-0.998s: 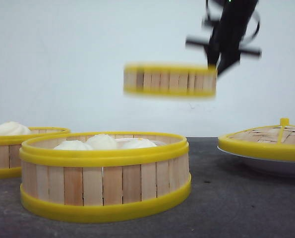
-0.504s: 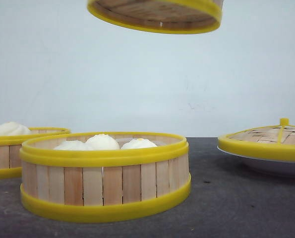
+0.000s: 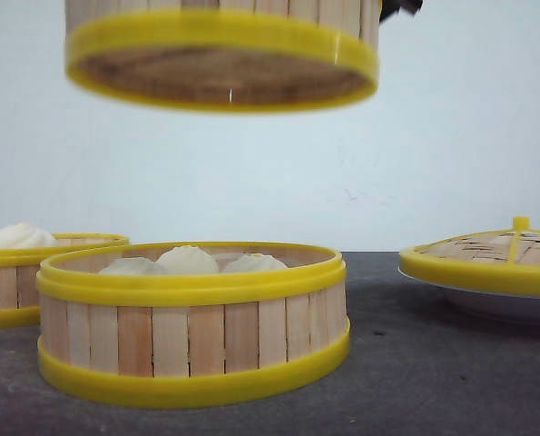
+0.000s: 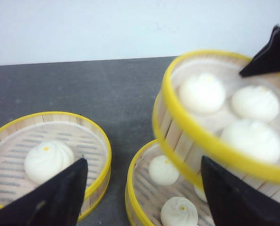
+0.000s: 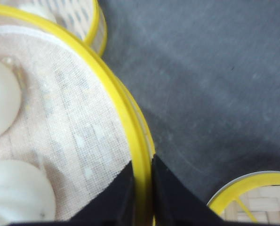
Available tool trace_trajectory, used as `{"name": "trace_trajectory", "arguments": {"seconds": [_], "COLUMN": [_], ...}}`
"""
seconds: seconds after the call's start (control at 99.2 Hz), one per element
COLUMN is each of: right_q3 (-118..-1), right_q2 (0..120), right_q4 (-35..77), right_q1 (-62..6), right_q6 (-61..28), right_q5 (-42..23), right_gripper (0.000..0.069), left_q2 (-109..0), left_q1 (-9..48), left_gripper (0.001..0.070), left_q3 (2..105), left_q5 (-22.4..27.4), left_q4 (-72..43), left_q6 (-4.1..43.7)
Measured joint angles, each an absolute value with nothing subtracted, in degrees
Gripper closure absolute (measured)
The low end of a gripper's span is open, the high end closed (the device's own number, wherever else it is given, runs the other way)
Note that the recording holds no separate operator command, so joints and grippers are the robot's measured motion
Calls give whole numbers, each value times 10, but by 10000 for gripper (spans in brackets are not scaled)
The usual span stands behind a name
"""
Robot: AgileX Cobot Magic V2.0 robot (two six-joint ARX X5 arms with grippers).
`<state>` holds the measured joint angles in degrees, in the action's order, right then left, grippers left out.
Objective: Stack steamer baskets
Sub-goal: 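Lift the basket and lower it onto the nearest bun-filled basket, then open the right gripper and raise it away from the stack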
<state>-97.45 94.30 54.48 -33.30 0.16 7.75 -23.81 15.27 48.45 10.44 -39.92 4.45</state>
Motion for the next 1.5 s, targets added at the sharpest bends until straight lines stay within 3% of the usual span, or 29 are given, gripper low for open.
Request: {"name": "trace_trajectory", "arguments": {"seconds": [0.292, 0.585, 1.503], "right_q3": [-834, -770, -767], "right_q2": [943, 943, 976], "right_q4": [415, 342, 330], "right_q1": [-350, -349, -362], "right_q6": [15, 39, 59], "right_q5": [67, 66, 58], "right_gripper": [665, 665, 665], "left_q2": [-238, -238, -238], "left_q1": [153, 153, 153], "left_gripper": [244, 244, 244], "left_q3": [484, 484, 484], "left_q5": [104, 104, 104], "left_q4": [-401, -401, -417], "left_q6": [44, 44, 44]}}
